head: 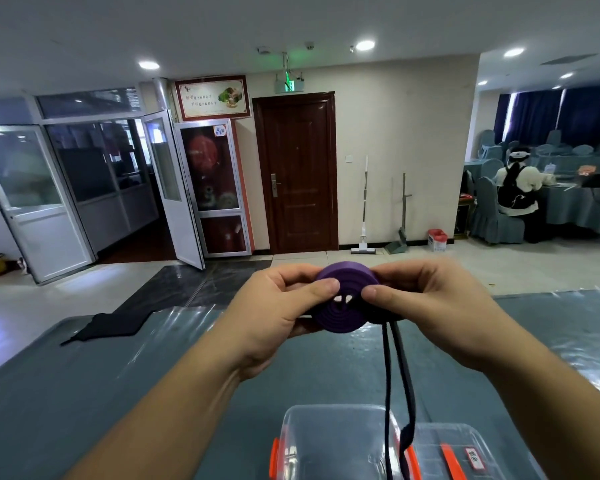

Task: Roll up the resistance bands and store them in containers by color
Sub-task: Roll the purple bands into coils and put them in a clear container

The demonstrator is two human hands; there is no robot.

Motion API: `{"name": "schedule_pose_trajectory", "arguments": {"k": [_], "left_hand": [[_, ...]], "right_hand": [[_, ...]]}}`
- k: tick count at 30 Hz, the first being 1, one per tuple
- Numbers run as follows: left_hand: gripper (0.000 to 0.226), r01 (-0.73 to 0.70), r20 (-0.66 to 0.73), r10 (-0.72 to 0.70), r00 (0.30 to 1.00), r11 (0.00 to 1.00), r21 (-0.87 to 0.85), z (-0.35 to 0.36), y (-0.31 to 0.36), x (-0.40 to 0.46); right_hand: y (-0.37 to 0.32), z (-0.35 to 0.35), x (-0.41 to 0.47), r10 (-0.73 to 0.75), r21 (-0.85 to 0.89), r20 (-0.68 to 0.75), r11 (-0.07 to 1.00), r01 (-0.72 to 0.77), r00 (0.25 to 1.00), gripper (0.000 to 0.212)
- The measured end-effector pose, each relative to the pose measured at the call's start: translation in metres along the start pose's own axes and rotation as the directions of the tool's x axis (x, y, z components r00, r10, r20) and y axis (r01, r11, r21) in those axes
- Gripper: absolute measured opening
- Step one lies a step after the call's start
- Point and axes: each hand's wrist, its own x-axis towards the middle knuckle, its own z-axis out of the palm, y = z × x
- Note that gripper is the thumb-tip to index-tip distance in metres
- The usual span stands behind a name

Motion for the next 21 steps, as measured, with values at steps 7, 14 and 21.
{"name": "schedule_pose_trajectory", "arguments": {"k": [7, 14, 21], "left_hand": [[0.029, -0.074, 0.053, 0.063, 0.997, 0.968, 0.240, -0.003, 0.009, 0.003], [0.027, -0.019, -0.022, 0.017, 1.000, 0.997, -0.077, 0.007, -0.013, 0.004], [0.028, -0.140, 0.072, 0.120, 0.990, 0.875, 0.463, -0.009, 0.006, 0.005]], "right_hand": [[-0.002, 0.000, 0.001, 0.004, -0.030, 0.030, 1.000, -0.003, 1.000, 0.025], [0.003, 0.001, -0.002, 0.024, 0.074, -0.039, 0.997, -0.021, 0.999, 0.027], [-0.006, 0.000, 0.001, 0.001, -0.114, 0.010, 0.994, 0.000, 1.000, 0.023]]}}
